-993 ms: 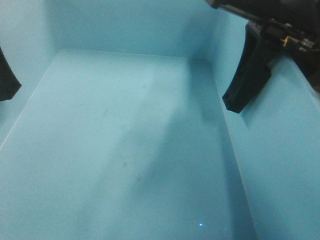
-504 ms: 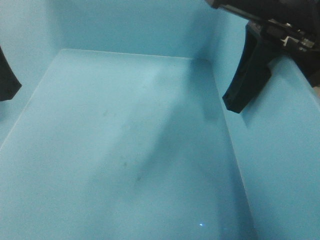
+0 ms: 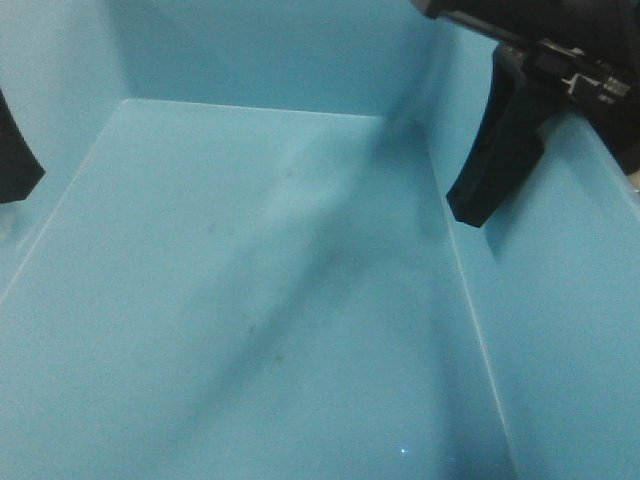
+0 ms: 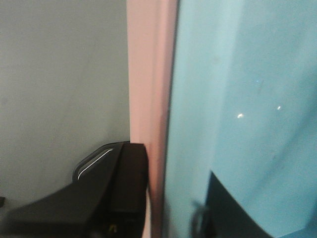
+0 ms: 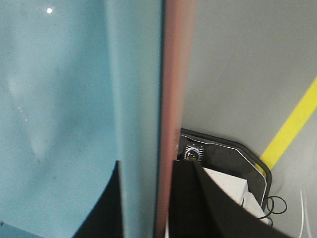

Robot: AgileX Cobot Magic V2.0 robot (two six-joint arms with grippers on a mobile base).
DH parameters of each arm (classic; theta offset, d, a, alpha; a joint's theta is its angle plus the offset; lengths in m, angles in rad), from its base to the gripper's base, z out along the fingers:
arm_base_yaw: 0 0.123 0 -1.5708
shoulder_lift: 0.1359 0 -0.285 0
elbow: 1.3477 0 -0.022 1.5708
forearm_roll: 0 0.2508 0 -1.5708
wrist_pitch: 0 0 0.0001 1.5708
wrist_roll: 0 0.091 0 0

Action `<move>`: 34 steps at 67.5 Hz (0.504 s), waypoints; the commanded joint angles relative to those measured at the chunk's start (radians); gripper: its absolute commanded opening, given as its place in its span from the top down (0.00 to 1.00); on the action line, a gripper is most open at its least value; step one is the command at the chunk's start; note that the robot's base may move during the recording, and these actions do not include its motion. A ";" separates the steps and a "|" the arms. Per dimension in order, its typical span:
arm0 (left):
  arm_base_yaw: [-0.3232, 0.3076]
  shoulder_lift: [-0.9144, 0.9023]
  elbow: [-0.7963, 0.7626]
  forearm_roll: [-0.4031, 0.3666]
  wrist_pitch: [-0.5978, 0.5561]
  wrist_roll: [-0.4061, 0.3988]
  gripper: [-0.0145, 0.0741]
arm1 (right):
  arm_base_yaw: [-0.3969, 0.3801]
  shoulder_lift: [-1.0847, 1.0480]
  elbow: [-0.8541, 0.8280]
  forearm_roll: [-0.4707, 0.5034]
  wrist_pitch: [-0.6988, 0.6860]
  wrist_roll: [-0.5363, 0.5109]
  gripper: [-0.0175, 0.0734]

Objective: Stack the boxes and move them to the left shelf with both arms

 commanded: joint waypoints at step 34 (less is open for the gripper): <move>0.017 -0.036 -0.030 0.096 0.033 0.008 0.84 | -0.022 -0.035 -0.016 -0.143 0.021 -0.015 0.74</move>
